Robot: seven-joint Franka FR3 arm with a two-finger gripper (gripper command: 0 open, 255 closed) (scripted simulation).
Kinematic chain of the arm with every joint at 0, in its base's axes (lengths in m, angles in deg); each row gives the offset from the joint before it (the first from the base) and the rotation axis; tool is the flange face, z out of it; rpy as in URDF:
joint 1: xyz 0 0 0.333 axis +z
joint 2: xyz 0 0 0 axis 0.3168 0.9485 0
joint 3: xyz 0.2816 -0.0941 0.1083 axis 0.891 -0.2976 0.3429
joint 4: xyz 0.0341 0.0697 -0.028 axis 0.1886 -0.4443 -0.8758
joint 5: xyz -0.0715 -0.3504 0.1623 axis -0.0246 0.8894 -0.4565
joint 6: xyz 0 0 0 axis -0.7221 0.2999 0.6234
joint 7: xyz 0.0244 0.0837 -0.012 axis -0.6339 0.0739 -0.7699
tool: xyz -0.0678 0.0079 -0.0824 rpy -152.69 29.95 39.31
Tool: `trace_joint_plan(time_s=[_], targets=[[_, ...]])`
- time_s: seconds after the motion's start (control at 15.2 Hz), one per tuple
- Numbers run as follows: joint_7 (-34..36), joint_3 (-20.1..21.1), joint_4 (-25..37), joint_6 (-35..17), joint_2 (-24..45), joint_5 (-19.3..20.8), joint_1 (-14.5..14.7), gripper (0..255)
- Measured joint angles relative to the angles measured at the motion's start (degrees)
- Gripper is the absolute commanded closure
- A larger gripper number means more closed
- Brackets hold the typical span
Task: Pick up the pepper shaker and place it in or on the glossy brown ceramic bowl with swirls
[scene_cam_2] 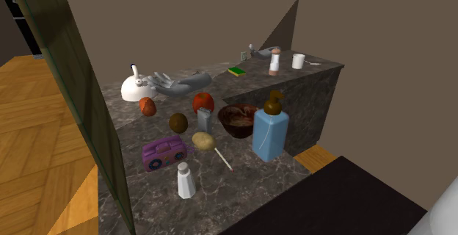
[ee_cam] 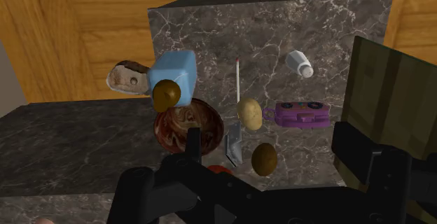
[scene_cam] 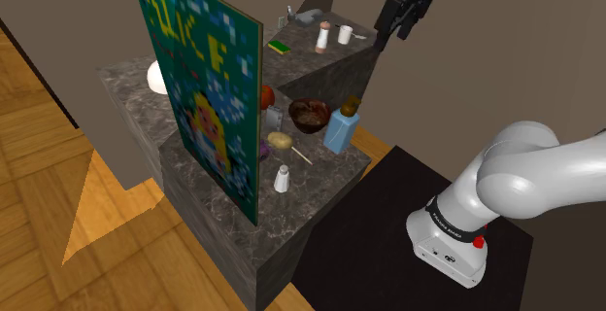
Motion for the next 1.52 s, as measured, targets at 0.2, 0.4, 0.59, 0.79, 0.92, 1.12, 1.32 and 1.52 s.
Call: trace_joint_plan(time_s=[0.2, 0.4, 0.59, 0.79, 0.92, 1.12, 1.32, 1.52], targets=[[0.6, 0.7, -1.5, -2.0, 0.6, -0.3, 0.3, 0], [2.2, 2.4, -5.2, -7.1, 2.5, -0.9, 0.9, 0], [3.7, 4.1, -8.4, -12.3, 4.8, -1.4, 1.4, 0], [5.7, 6.2, -10.9, -18.2, 8.7, -1.8, 1.9, 0], [7.2, 7.7, -12.3, -22.2, 11.5, -2.0, 2.3, 0], [8.9, 9.4, -13.1, -26.9, 15.6, -1.8, 2.4, 0], [10.9, 11.3, -14.4, -33.0, 21.0, -0.9, 2.2, 0], [13.9, 13.5, -14.4, -38.8, 27.3, 1.0, 1.7, 0]])
